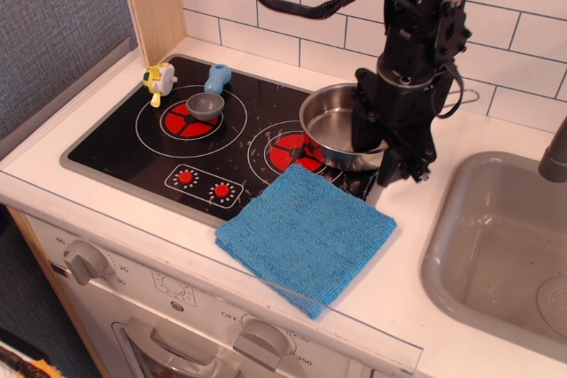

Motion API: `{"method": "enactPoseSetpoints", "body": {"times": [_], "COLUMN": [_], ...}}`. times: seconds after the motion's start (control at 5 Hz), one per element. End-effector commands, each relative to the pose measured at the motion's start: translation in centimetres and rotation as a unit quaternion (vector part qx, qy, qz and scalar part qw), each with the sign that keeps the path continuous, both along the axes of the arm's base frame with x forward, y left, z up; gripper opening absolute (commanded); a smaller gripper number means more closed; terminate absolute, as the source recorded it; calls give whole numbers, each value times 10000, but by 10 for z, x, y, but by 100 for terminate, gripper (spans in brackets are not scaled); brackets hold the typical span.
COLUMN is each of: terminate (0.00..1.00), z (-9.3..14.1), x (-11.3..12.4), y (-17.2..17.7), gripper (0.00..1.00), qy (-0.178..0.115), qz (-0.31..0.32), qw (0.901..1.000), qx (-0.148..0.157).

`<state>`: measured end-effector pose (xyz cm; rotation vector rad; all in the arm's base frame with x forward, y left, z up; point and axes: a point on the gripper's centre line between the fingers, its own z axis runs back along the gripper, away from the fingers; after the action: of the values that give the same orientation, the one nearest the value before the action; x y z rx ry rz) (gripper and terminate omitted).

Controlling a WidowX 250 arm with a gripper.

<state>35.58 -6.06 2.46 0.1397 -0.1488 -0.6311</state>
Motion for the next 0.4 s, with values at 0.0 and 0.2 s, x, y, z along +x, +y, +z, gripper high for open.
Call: {"method": "enactPoseSetpoints", "body": {"times": [0.0,0.2], "terminate": [0,0], "z": [33,52], "x": [-12,-20], "y": [3,2], "gripper": [100,100], "qy": [-489,-659], "qz": [-16,-206], "qw": [9987,9970], "qx": [-160,-357]}}
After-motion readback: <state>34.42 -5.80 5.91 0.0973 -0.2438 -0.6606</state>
